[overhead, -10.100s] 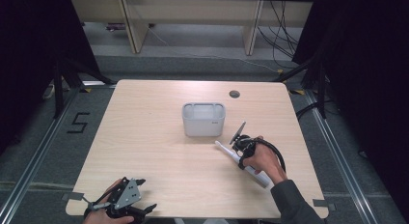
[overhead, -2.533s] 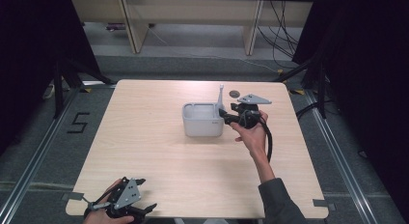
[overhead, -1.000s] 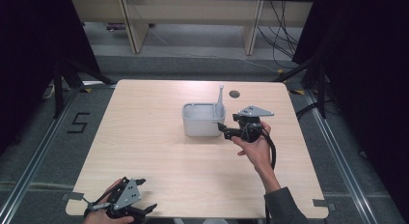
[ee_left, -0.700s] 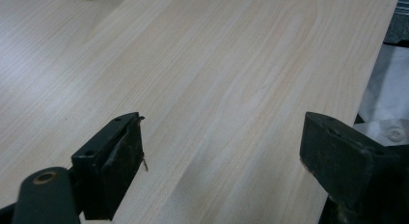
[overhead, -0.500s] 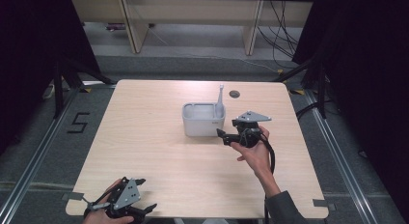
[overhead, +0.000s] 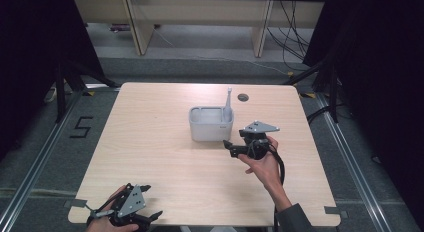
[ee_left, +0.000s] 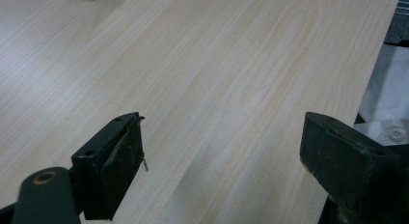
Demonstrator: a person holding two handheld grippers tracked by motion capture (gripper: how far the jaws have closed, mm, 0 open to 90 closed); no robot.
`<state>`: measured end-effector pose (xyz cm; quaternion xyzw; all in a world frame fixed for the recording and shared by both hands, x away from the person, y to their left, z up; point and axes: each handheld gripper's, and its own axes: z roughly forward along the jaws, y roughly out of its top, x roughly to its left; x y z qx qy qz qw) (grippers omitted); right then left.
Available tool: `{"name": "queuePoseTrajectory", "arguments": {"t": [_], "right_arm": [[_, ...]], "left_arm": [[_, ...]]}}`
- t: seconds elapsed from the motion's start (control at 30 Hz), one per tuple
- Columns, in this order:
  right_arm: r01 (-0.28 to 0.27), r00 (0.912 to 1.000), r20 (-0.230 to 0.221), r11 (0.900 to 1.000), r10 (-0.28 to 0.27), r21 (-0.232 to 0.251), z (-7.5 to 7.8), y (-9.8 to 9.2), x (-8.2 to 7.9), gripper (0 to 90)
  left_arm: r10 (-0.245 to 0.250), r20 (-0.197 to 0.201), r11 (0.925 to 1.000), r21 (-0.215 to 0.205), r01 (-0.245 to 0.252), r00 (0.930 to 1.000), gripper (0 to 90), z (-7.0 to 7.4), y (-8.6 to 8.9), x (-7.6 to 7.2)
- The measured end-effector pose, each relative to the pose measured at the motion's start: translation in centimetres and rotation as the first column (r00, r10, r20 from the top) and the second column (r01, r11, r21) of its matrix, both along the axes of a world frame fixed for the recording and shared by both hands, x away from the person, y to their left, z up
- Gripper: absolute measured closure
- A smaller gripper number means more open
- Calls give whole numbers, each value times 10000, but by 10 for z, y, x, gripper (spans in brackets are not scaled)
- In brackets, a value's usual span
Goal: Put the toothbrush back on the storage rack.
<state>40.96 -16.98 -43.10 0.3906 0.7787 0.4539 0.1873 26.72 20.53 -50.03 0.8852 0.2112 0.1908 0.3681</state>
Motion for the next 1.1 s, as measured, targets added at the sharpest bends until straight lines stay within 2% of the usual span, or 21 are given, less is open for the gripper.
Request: {"name": "queuePoseTrajectory", "arguments": {"t": [0.07, 0.1, 0.13, 0.17, 0.23, 0.4, 0.43, 0.47, 0.53, 0.57, 0.6, 0.67, 0.73, 0.77, 0.8, 0.83, 0.87, 0.93, 1.07, 1.1], "right_arm": [[-124, 9999, -29, 9999, 125, 73, -1, 1, 0, 279], [9, 9995, -322, 9999, -5, 125, -1, 1, -3, 278], [-118, 9999, 55, 9999, 119, -89, -2, 0, -2, 278], [-132, 9998, -169, 9999, 131, -14, -3, 1, -4, 276], [-217, 9997, -88, 9997, 215, -146, -4, 1, -4, 268], [-252, 9990, -373, 9996, 255, 83, -8, 4, -10, 267], [-367, 9993, -114, 9991, 364, -198, -9, 3, -9, 266], [-256, 9995, -175, 9993, 252, -258, -9, 3, -11, 264], [-139, 9987, -494, 9999, 135, -66, -10, 5, -15, 263], [-332, 9991, -256, 9994, 330, -83, -11, 4, -13, 263], [-389, 9989, -248, 9992, 386, -95, -12, 4, -14, 263], [-315, 9990, -339, 9992, 307, -231, -11, 3, -16, 263], [-343, 9987, -381, 9993, 338, -144, -12, 3, -19, 263], [-402, 9990, -216, 9989, 397, -235, -12, 3, -18, 263], [-249, 9990, -361, 9996, 245, -112, -13, 4, -21, 263], [-398, 9990, -227, 9988, 392, -284, -13, 2, -20, 262], [-372, 9986, -383, 9992, 366, -154, -14, 3, -22, 263], [-420, 9988, -269, 9986, 411, -330, -15, 2, -24, 262], [-391, 9982, -459, 9992, 387, -91, -18, 3, -28, 261], [-482, 9982, -374, 9984, 471, -292, -18, 1, -29, 261]], "left_arm": [[73, 77, 10000, 24, -73, 9999, 148, 0, 0, 0], [77, 77, 10000, 11, -77, 9999, 148, 0, 0, 0], [77, 80, 10000, 10, -77, 9999, 148, 0, 0, 0], [75, 83, 10000, 17, -76, 9999, 148, 0, 0, 0], [80, 81, 10000, 18, -80, 9999, 148, 0, 0, 0], [80, 88, 10000, 17, -80, 9999, 148, 0, 0, 0], [78, 85, 10000, 25, -78, 9999, 148, 0, 0, 0], [70, 76, 10000, 27, -70, 9999, 148, 0, 0, 0], [75, 76, 10000, 27, -75, 9999, 148, 0, 0, 0], [75, 75, 10000, 20, -76, 9999, 148, -1, 0, 0], [78, 77, 10000, 27, -78, 9999, 148, -1, 0, 0], [86, 77, 10000, 14, -86, 9999, 148, -1, 0, 0], [88, 72, 10000, 17, -88, 9999, 148, -1, 0, 0], [84, 73, 10000, 20, -84, 9999, 148, -1, 0, 0], [92, 80, 10000, 18, -92, 9999, 148, -1, 0, 0], [87, 79, 10000, 22, -87, 9999, 148, -1, 0, 0], [79, 77, 10000, 33, -80, 9999, 148, -1, 0, 0], [95, 91, 10000, 15, -95, 9999, 148, -1, 0, 0], [76, 76, 9999, 77, -77, 9999, 148, -1, 0, 0], [98, 70, 9999, 22, -99, 9999, 148, -1, 0, 0]]}}
